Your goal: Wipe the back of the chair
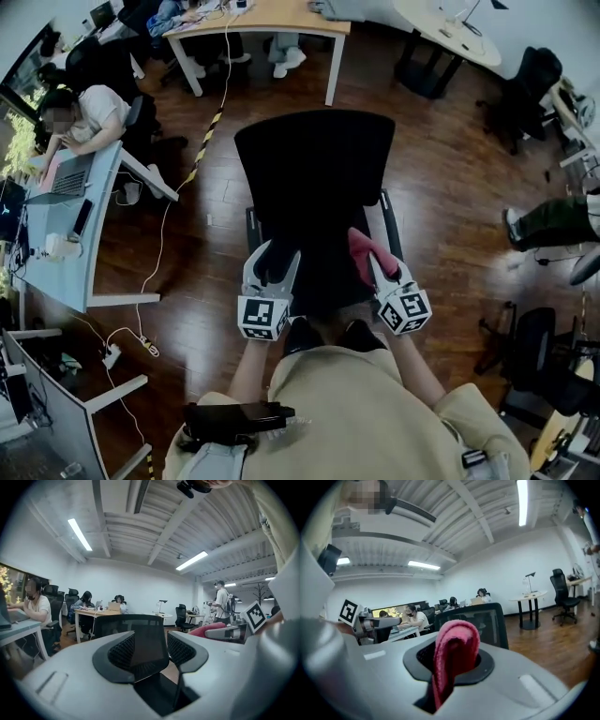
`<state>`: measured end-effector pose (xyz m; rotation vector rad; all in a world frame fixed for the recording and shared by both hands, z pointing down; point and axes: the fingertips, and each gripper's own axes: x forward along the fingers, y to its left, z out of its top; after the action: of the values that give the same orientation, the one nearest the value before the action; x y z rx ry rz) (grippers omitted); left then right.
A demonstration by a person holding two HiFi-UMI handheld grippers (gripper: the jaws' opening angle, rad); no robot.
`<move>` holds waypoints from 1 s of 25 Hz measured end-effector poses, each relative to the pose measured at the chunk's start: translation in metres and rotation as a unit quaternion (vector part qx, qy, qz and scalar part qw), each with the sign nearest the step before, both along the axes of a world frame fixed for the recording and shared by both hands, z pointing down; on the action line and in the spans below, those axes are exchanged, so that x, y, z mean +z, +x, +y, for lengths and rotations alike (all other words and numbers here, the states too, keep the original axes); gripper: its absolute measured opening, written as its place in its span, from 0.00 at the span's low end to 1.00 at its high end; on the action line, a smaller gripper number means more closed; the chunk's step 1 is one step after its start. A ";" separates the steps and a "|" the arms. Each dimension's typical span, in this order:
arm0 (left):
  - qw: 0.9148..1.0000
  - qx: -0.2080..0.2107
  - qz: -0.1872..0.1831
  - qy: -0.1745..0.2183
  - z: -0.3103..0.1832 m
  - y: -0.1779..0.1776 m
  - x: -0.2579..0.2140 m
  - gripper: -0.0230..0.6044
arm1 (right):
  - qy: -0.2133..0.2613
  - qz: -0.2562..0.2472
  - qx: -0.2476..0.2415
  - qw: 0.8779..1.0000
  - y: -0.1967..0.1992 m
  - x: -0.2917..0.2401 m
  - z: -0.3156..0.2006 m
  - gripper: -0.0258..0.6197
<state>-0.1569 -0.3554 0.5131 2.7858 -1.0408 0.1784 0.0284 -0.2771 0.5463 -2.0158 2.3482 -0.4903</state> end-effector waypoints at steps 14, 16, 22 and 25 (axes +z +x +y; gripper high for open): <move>0.994 -0.109 0.013 0.029 0.232 0.054 -0.042 0.37 | 0.099 -0.003 -0.051 0.994 0.037 -0.065 0.174 0.10; 0.995 -0.099 -0.004 0.026 0.268 0.054 -0.043 0.37 | 0.093 -0.012 -0.047 0.995 0.037 -0.066 0.205 0.10; 0.994 -0.092 0.009 0.060 0.318 0.024 -0.079 0.37 | 0.118 0.005 -0.025 0.993 0.028 -0.102 0.270 0.10; 0.993 -0.079 0.014 0.081 0.332 0.006 -0.093 0.37 | 0.122 0.019 0.000 0.992 0.019 -0.110 0.287 0.10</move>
<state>-0.1513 -0.0238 0.4197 2.8194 -1.3180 0.0368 0.0476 0.0096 0.4359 -1.9291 2.2983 -0.1551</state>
